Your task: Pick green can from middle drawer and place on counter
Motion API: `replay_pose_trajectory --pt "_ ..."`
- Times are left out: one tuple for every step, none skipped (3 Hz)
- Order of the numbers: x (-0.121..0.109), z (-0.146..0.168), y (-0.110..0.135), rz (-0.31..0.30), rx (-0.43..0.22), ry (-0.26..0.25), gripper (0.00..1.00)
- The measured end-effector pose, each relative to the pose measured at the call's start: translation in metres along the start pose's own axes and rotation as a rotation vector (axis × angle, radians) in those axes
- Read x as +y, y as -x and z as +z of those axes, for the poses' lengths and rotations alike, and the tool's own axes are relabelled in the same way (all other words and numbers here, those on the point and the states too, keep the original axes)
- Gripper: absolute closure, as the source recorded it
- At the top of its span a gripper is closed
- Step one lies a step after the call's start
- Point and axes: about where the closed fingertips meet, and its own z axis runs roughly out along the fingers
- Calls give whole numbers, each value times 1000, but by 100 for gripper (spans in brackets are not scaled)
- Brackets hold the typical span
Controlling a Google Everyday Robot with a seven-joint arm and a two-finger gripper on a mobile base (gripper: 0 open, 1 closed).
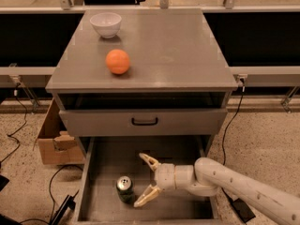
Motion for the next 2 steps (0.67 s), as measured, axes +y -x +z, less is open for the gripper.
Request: replay_pose_trajectory --pt "-3 49 -24 4 -48 13 2" --pt "-1 73 -34 -2 -44 33 25"
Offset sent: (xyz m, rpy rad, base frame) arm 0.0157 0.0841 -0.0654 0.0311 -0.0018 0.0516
